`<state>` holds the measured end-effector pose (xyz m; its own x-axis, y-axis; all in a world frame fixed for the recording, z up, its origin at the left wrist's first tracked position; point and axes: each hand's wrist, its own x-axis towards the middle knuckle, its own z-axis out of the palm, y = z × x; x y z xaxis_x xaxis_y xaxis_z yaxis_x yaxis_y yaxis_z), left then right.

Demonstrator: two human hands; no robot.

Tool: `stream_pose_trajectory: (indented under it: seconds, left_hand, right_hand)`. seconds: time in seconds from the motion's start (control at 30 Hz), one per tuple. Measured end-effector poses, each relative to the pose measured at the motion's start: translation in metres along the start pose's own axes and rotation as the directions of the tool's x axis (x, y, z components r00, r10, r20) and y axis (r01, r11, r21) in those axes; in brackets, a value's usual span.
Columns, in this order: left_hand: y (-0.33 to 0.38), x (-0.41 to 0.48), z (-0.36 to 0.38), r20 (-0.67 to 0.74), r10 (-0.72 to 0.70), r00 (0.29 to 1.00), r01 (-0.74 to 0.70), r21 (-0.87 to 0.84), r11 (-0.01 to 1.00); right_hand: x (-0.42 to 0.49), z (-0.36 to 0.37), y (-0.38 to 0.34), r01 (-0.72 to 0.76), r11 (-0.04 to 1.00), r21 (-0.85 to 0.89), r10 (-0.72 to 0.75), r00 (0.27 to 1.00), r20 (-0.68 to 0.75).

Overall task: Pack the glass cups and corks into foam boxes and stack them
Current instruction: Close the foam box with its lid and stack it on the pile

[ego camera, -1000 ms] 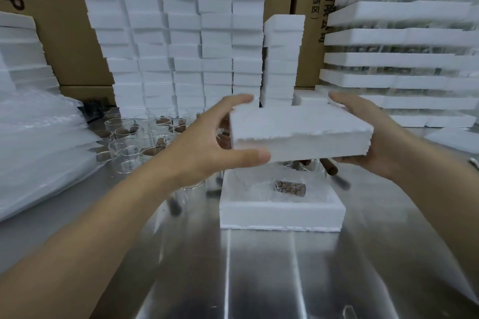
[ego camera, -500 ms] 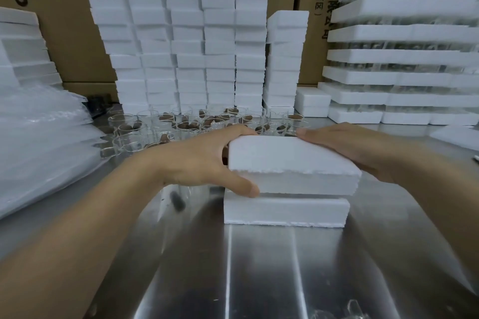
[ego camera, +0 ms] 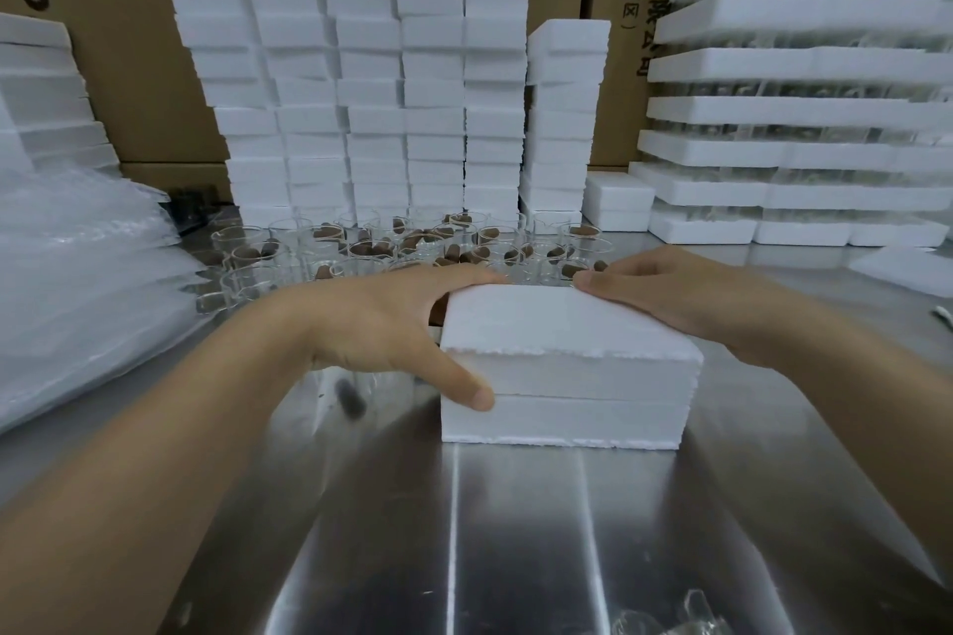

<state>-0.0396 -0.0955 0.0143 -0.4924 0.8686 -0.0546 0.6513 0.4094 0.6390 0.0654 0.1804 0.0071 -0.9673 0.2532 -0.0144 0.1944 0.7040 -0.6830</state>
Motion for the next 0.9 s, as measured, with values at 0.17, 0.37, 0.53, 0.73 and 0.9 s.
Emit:
stream_pose_trajectory:
  seconds: [0.17,0.37,0.53,0.73,0.9]
  left_hand:
    - [0.002,-0.001,0.002,-0.018,-0.043,0.999,0.044,0.035,0.998]
    - [0.006,-0.002,0.005,0.009,-0.025,1.0,0.024,0.096,0.995]
    - [0.006,-0.002,0.003,0.009,-0.053,0.999,0.052,0.08,0.995]
    - [0.004,-0.004,0.002,0.018,-0.065,0.998,0.064,0.055,0.996]
    - [0.008,-0.006,0.003,0.02,-0.059,0.998,0.058,0.046,0.997]
  right_hand:
    - [-0.001,0.002,-0.002,-0.001,1.0,-0.004,0.001,1.0,-0.029]
    - [0.0,0.001,-0.004,-0.007,1.0,0.01,0.008,1.0,-0.028]
    - [0.002,0.004,-0.003,0.119,0.993,0.018,-0.118,0.99,-0.077]
    - [0.006,0.004,-0.001,0.133,0.991,0.007,-0.132,0.988,-0.081]
    - [0.01,0.006,0.003,0.226,0.974,0.035,-0.22,0.969,-0.113]
